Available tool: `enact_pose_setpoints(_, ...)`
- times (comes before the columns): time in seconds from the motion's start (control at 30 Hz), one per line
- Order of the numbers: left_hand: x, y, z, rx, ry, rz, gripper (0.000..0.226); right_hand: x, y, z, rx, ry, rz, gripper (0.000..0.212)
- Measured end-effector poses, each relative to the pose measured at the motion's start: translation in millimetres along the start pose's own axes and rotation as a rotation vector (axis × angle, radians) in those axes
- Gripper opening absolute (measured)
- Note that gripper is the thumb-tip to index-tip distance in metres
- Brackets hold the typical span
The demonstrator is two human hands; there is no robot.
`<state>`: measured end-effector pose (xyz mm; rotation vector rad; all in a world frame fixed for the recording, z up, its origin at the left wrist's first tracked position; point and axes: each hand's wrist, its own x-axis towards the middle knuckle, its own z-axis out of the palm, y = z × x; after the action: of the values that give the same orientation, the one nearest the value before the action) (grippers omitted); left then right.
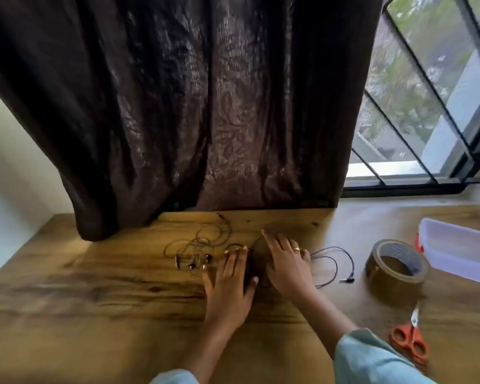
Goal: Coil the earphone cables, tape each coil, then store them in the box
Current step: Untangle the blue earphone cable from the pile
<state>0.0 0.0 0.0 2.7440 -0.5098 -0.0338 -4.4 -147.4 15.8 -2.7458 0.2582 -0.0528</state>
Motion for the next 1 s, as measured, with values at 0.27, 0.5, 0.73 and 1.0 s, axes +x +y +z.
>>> enact_pose_setpoints(0.27, -8, -12, 33, 0.078, -0.006, -0.019, 0.056, -17, 13, 50, -0.111, 0.183, 0.062, 0.049)
enact_pose_setpoints(0.5, 6, -30, 31, 0.060, 0.059, -0.227, 0.052, -25, 16, 57, -0.151, 0.356, 0.043, 0.025)
enact_pose_setpoints(0.73, 8, -40, 28, 0.099, 0.139, -0.252, 0.055, -32, 22, 63, -0.103, 0.450, -0.019, 0.019)
enact_pose_setpoints(1.0, -2, -42, 42, 0.046, 0.166, 0.230, 0.038, -43, 19, 59, 0.025, 0.479, -0.081, 0.010)
